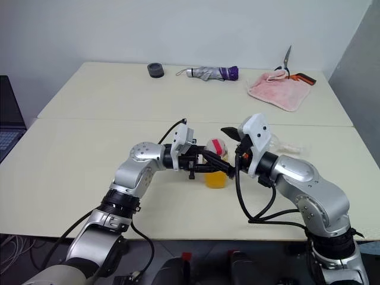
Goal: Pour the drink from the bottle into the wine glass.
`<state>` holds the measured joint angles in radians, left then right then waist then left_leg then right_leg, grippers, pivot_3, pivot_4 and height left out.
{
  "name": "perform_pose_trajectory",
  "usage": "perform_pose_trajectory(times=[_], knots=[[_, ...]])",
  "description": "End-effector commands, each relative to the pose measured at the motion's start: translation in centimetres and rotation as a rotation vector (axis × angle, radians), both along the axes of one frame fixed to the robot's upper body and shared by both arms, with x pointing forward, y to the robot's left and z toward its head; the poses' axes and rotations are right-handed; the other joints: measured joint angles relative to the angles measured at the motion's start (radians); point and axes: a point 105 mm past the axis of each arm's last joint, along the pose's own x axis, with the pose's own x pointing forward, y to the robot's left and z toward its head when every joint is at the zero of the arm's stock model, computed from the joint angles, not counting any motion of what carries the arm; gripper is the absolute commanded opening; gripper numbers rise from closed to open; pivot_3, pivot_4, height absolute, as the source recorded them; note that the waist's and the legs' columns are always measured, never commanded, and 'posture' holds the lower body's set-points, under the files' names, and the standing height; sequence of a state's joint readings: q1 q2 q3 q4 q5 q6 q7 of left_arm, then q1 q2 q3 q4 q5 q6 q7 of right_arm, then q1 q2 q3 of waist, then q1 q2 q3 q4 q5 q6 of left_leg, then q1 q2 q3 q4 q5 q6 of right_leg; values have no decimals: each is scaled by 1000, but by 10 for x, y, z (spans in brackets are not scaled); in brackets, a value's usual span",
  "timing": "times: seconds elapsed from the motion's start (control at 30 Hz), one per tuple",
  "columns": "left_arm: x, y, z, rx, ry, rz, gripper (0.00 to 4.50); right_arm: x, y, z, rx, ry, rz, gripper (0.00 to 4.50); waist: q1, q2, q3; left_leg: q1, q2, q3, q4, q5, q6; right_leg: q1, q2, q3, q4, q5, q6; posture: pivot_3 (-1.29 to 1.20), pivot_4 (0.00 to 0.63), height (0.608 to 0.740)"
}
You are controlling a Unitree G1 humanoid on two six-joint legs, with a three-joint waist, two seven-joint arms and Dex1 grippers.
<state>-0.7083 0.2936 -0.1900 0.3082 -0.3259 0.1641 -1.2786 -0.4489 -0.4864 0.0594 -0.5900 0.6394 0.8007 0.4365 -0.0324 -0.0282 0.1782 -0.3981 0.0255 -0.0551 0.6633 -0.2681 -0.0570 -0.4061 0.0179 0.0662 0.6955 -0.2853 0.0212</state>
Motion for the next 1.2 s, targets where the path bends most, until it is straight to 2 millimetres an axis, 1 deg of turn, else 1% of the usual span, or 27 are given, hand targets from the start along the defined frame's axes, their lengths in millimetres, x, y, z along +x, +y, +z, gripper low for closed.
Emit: perform_pose_trajectory(times=[0.03,0.1,0.13,0.2,0.33,0.37,0.67,0.8,0.87,0.93,1.0,1.07,1.17,1.2], knots=[[-2,-3,15,-19,-72,-21,1818,-3,4,11,4,-55,21,4500,0,0,0,0,0,0,0,0,0,0,0,0,0,0,0,0,150,740],[-2,-3,15,-18,-72,-20,1818,-4,5,11,7,-53,27,4500,0,0,0,0,0,0,0,0,0,0,0,0,0,0,0,0,150,740],[-1,-3,15,-18,-73,-18,1818,-4,5,11,5,-51,31,4124,0,0,0,0,0,0,0,0,0,0,0,0,0,0,0,0,150,740],[-1,-2,15,-18,-75,-15,1818,-5,6,10,4,-50,38,3616,0,0,0,0,0,0,0,0,0,0,0,0,0,0,0,0,150,740],[-1,-2,15,-19,-77,-12,1818,-7,7,8,4,-45,53,2153,0,0,0,0,0,0,0,0,0,0,0,0,0,0,0,0,150,740],[-1,-2,16,-19,-78,-11,1818,-7,7,7,-2,-45,58,1845,0,0,0,0,0,0,0,0,0,0,0,0,0,0,0,0,150,740],[0,-4,21,-37,-89,-10,1818,-12,9,-5,-43,-19,126,1826,0,0,0,0,0,0,0,0,0,0,0,0,0,0,0,0,150,740],[-2,-5,24,-40,-95,-29,1817,-11,6,-11,-101,-18,223,1826,0,0,0,0,0,0,0,0,0,0,0,0,0,0,0,0,150,740],[-6,-5,26,-33,-104,-53,1816,-6,-3,-12,-197,-30,337,1826,-1,1,1,0,0,0,0,0,0,0,0,0,0,0,0,0,150,740],[-10,-5,27,-26,-105,-74,1816,1,-15,-8,-275,-32,416,1826,-1,2,1,0,-1,1,0,0,0,0,0,0,0,0,0,0,150,740],[-11,-4,28,-28,-106,-78,1815,9,-24,-1,-310,-28,446,1826,-1,2,2,0,0,0,0,0,0,0,0,-1,0,0,0,0,150,740],[-11,-4,27,-30,-106,-71,1815,15,-28,7,-312,-43,445,1826,-1,2,2,0,0,0,0,0,0,0,0,-1,0,0,0,0,150,740],[-9,-4,26,-38,-105,-47,1815,14,-30,13,-286,-37,440,1826,0,2,2,0,1,0,0,0,0,0,0,-1,0,0,0,0,150,740],[-8,-4,26,-42,-102,-36,1815,14,-30,16,-264,-50,409,2176,1,2,2,0,1,0,0,0,0,0,0,-1,0,0,0,0,150,740]])
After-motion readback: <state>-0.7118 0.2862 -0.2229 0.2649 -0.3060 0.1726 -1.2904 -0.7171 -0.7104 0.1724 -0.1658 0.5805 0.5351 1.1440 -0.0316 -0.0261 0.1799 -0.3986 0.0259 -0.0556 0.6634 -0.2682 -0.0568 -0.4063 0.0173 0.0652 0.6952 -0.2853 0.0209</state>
